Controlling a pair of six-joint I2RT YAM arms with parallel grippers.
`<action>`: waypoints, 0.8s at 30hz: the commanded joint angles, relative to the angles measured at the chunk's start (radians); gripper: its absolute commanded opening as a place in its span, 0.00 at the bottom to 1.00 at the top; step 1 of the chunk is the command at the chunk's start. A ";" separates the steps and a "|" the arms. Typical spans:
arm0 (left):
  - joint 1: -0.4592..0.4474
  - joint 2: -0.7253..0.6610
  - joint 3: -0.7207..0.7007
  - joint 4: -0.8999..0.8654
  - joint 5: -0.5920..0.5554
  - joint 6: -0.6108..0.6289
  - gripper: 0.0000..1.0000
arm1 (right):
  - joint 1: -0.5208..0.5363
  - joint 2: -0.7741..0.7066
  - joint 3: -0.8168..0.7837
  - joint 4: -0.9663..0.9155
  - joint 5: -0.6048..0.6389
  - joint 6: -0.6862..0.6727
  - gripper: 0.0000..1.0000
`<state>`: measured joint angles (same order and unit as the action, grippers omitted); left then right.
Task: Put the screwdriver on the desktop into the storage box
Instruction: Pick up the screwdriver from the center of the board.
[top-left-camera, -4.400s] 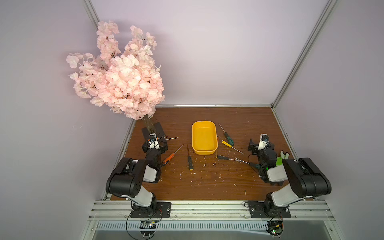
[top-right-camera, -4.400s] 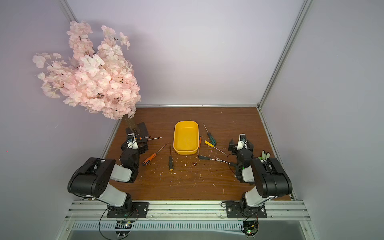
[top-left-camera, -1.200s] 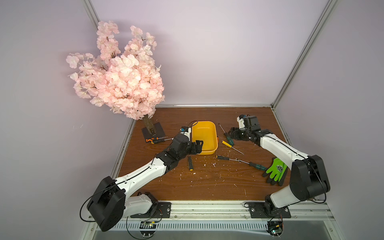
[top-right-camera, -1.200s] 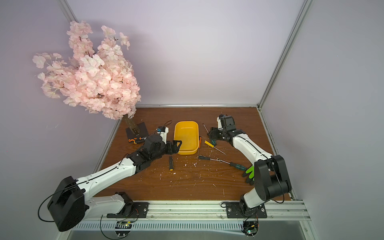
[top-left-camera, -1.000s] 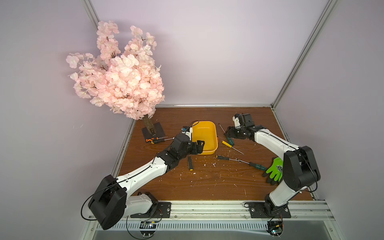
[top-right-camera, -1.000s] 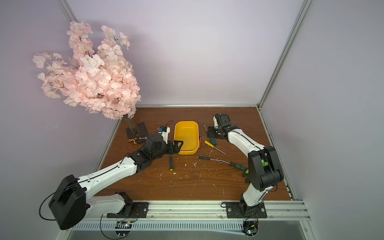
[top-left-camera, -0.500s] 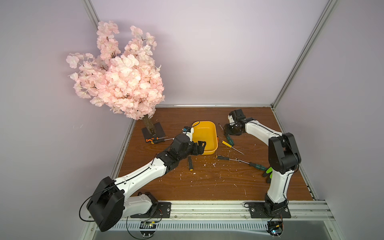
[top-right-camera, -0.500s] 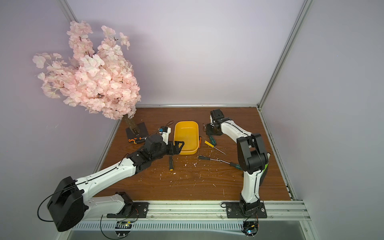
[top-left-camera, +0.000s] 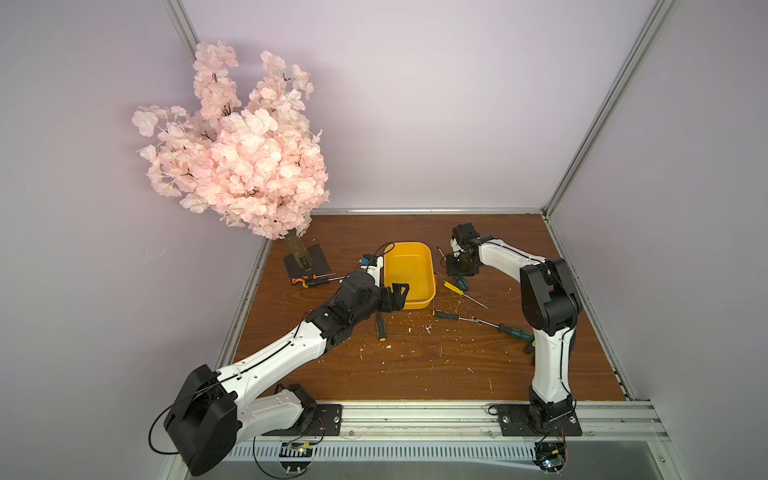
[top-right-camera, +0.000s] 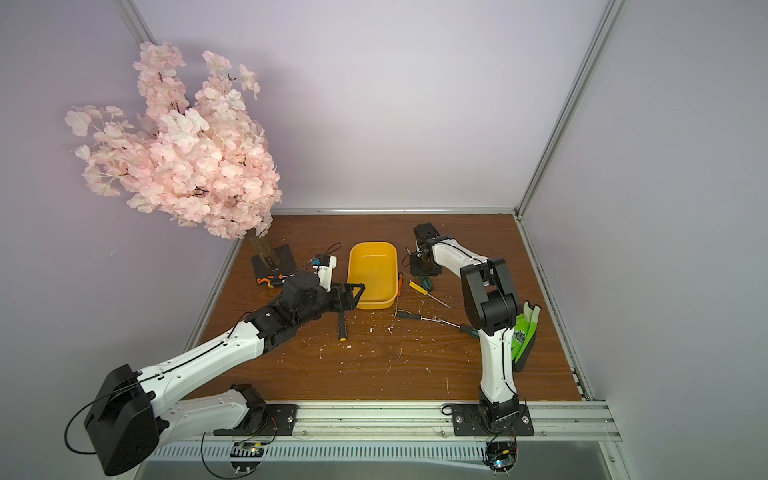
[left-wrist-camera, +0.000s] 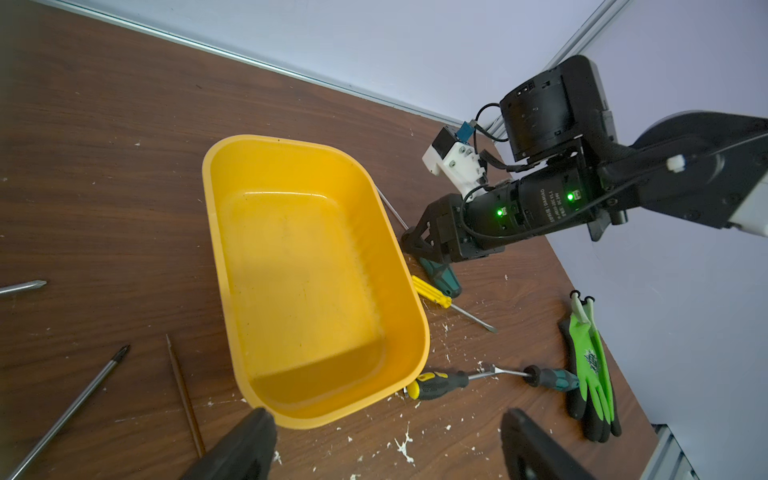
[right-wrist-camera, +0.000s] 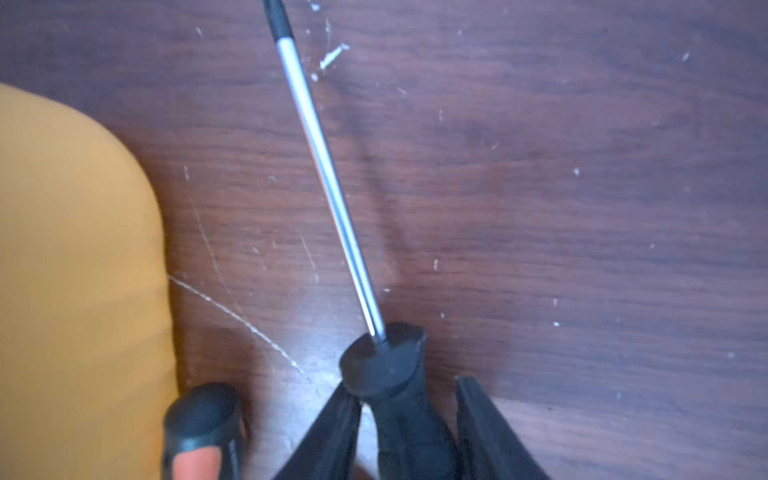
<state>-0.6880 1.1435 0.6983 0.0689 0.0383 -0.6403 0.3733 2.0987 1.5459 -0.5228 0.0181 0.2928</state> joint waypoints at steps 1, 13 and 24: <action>-0.012 -0.025 -0.014 -0.016 -0.021 -0.007 0.88 | 0.009 0.002 0.043 -0.029 0.023 -0.015 0.38; -0.011 -0.041 -0.022 -0.021 -0.040 -0.012 0.88 | 0.009 -0.050 0.095 -0.075 0.066 -0.038 0.25; -0.010 -0.022 0.044 -0.155 -0.193 -0.025 0.89 | 0.047 -0.235 0.080 -0.032 -0.075 0.021 0.24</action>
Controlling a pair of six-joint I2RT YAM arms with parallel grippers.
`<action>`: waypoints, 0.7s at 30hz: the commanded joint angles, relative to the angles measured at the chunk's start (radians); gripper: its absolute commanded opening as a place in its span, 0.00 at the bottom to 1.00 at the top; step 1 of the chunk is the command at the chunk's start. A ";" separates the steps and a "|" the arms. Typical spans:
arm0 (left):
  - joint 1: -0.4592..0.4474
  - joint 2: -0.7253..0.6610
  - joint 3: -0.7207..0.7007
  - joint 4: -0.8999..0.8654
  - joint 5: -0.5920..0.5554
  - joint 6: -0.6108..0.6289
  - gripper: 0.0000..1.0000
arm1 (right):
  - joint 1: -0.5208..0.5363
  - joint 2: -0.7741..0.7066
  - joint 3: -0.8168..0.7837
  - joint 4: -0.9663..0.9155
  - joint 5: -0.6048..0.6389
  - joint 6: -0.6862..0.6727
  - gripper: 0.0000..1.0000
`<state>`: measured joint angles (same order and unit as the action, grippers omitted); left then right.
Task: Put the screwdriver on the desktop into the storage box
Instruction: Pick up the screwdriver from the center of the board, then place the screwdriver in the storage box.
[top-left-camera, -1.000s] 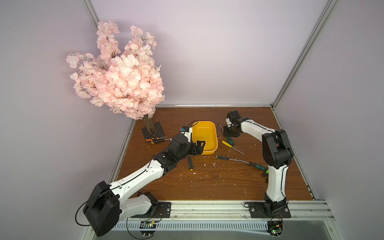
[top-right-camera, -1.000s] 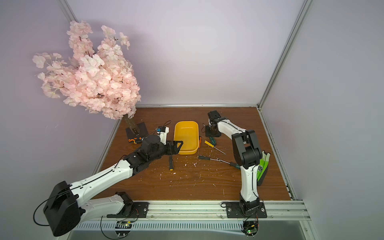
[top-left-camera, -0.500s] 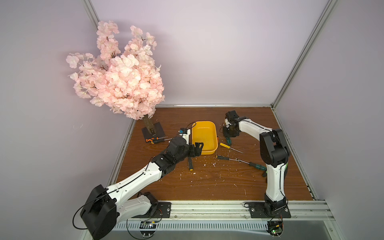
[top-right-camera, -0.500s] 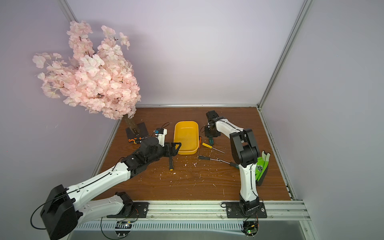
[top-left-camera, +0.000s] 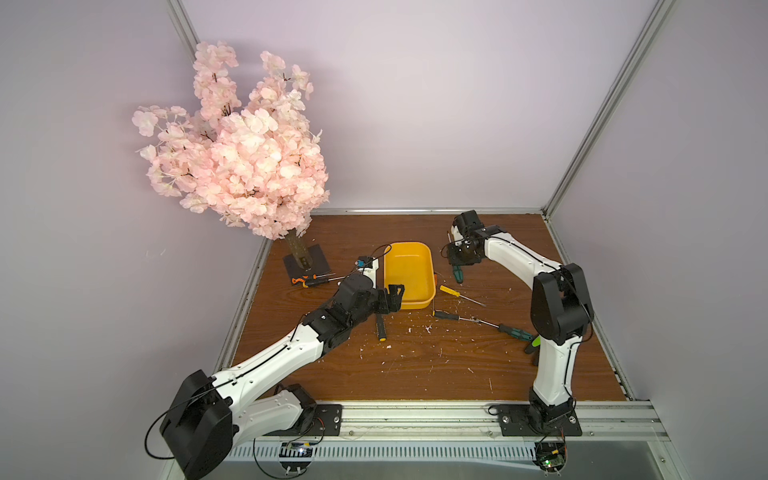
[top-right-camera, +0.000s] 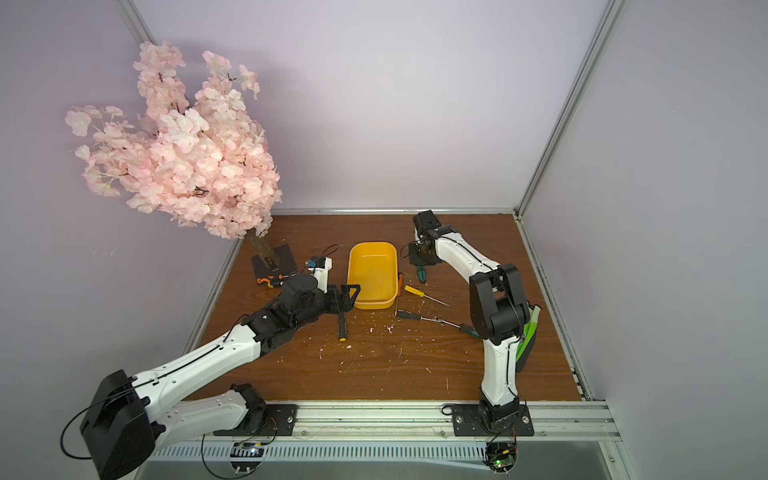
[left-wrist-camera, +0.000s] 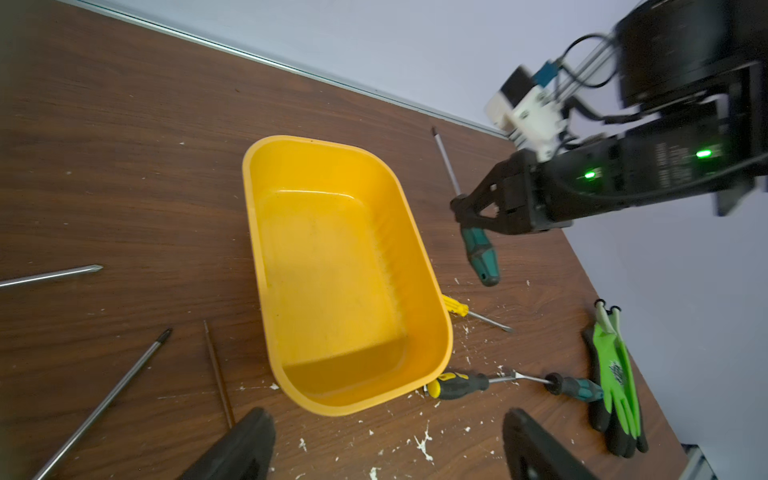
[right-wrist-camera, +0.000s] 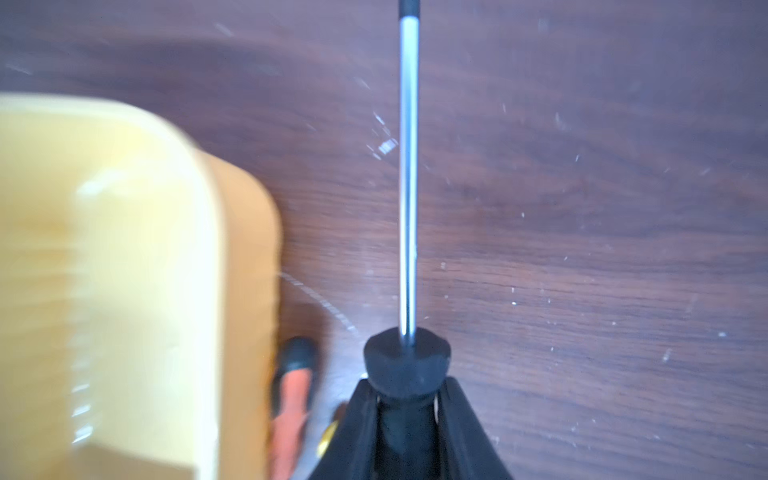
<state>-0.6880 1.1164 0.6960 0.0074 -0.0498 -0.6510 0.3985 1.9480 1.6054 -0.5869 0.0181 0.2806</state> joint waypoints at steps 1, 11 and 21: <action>-0.008 0.008 0.059 -0.130 -0.138 -0.017 0.89 | 0.030 -0.094 0.025 0.039 -0.092 0.044 0.23; 0.051 -0.086 0.022 -0.192 -0.133 -0.044 0.90 | 0.184 -0.067 0.102 0.098 -0.183 0.146 0.23; 0.068 -0.181 -0.012 -0.251 -0.139 -0.056 0.90 | 0.254 0.001 0.140 0.141 -0.210 0.210 0.22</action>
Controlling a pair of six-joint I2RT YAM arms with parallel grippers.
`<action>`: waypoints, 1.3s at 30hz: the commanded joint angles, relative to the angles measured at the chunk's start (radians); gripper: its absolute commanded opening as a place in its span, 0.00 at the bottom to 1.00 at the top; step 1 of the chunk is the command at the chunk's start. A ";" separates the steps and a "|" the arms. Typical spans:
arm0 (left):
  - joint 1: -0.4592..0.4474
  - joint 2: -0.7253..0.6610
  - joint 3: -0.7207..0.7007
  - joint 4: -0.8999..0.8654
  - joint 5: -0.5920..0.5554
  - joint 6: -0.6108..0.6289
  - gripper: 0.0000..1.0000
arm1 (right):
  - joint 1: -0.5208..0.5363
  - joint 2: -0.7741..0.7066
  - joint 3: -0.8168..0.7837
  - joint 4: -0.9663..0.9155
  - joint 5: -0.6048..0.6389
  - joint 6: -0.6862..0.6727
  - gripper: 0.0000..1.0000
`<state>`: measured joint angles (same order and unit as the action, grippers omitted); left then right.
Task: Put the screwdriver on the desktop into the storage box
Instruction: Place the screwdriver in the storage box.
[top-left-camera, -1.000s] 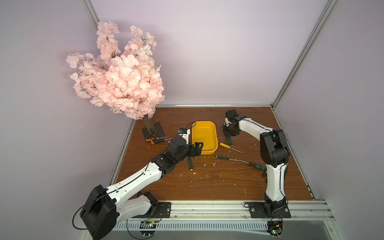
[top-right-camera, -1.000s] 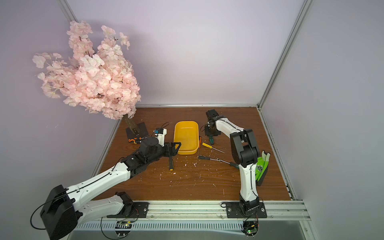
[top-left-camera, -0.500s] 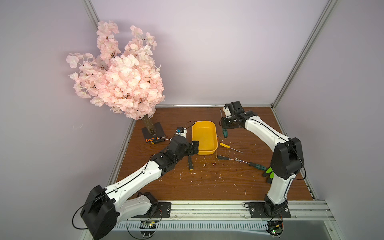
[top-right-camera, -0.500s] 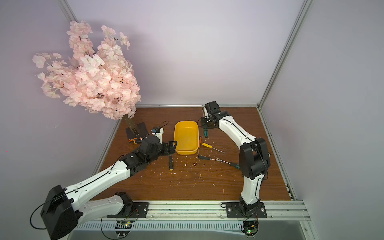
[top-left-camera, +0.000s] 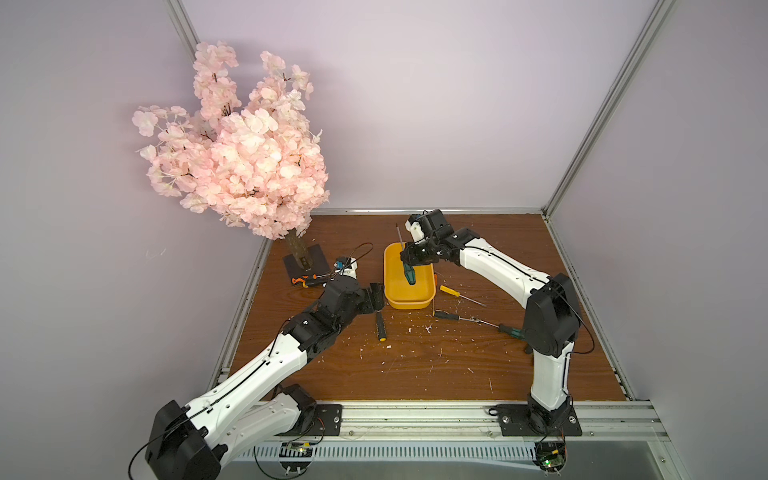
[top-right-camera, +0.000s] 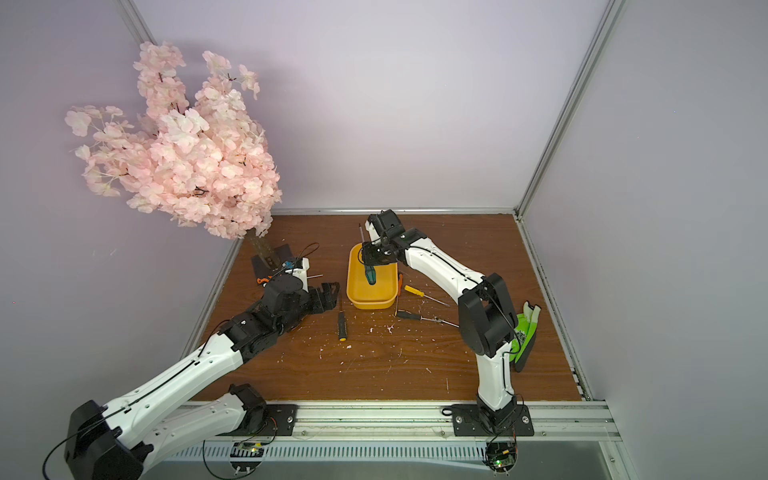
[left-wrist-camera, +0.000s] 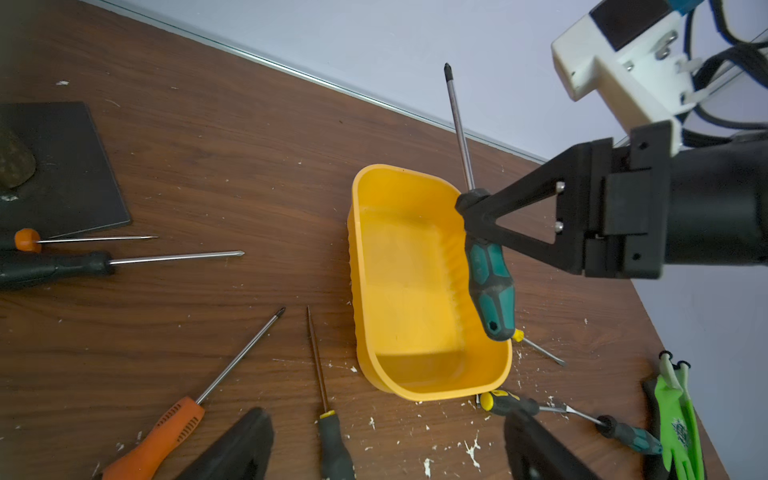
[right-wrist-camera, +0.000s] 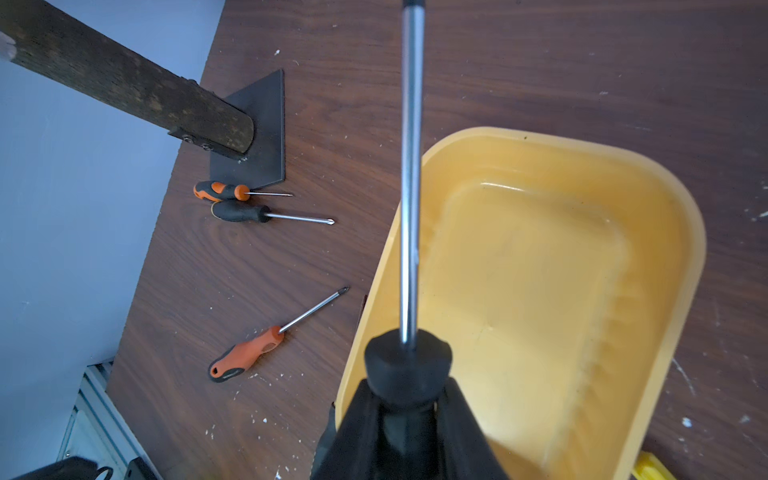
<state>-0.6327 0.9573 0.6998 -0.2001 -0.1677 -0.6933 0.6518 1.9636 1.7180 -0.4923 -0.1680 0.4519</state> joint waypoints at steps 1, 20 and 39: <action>0.013 -0.027 -0.018 -0.045 -0.021 -0.014 0.90 | 0.003 -0.013 0.023 0.053 -0.025 0.043 0.22; 0.016 -0.084 -0.051 -0.071 -0.013 -0.028 0.91 | 0.020 0.049 -0.123 0.282 -0.061 0.219 0.20; 0.016 -0.114 -0.074 -0.076 -0.030 -0.048 0.91 | 0.033 0.173 -0.132 0.340 -0.114 0.273 0.26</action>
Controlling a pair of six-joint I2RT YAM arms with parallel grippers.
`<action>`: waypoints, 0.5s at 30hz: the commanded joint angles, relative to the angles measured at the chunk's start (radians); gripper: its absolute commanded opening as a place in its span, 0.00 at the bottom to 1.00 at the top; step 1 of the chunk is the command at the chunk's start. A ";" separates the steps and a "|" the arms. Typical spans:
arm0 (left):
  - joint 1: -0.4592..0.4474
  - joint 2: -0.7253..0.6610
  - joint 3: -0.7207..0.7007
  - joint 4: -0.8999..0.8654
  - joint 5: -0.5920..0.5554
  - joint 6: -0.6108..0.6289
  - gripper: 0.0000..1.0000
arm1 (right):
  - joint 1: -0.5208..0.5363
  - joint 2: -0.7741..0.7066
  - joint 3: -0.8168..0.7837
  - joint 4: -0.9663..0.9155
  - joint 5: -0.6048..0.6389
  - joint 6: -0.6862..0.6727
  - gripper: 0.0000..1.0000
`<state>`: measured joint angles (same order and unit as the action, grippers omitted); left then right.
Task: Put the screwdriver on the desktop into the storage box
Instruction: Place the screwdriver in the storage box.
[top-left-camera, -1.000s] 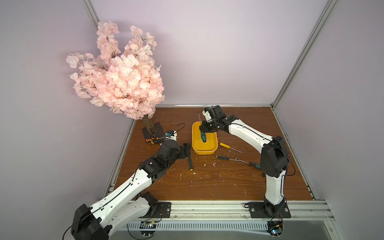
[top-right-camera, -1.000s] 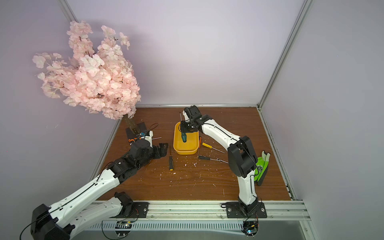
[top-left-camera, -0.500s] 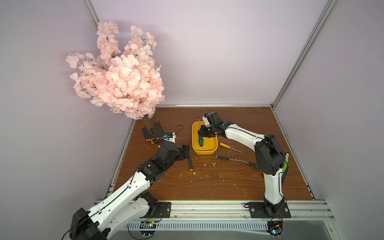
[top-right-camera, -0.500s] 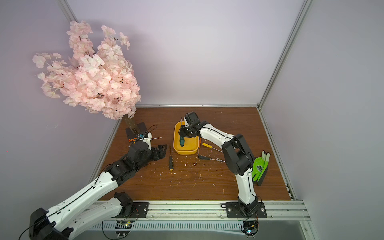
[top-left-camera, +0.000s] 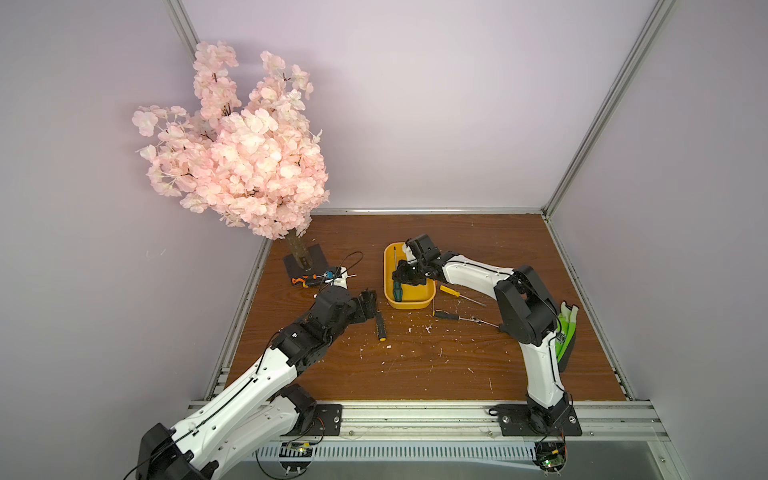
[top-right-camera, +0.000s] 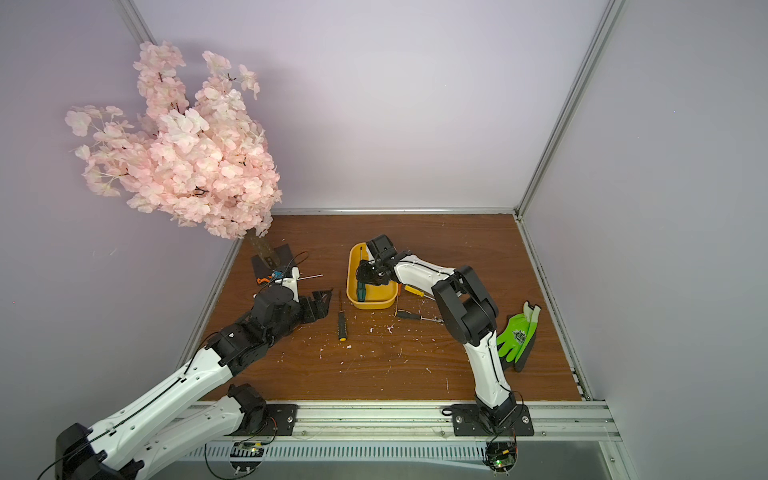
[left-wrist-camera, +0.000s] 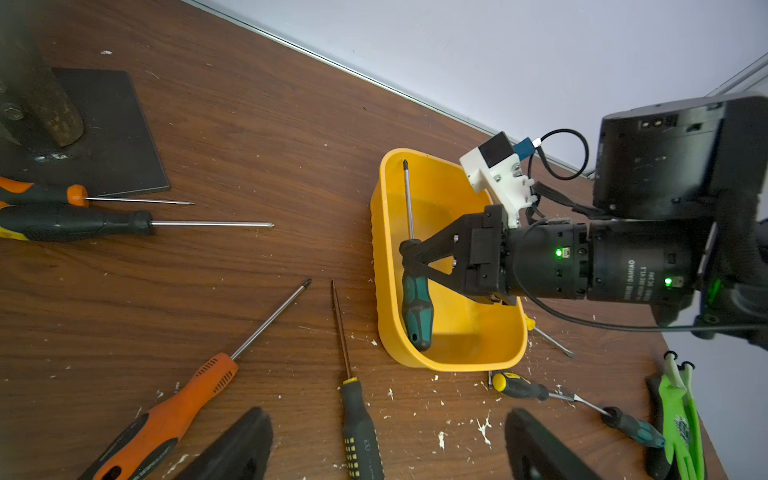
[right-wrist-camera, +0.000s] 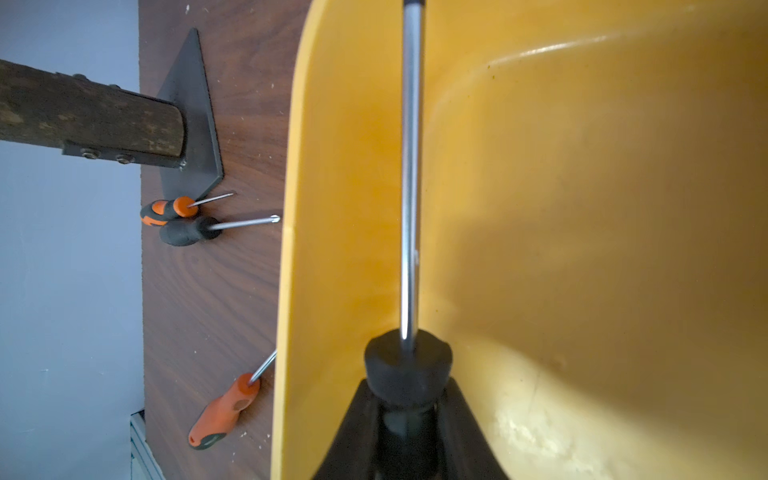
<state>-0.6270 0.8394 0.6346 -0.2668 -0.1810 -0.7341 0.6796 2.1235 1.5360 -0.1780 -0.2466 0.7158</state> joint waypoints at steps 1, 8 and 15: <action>0.010 0.007 -0.009 -0.008 -0.014 -0.007 0.91 | 0.005 0.020 0.057 0.020 -0.036 0.007 0.27; 0.010 0.019 -0.009 0.007 -0.008 -0.007 0.91 | 0.005 0.040 0.084 0.007 -0.057 0.003 0.36; 0.010 0.042 -0.004 0.021 0.000 0.005 0.91 | 0.005 0.014 0.095 -0.009 -0.052 -0.016 0.41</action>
<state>-0.6270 0.8726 0.6346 -0.2619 -0.1802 -0.7338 0.6796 2.1826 1.5894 -0.1848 -0.2787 0.7155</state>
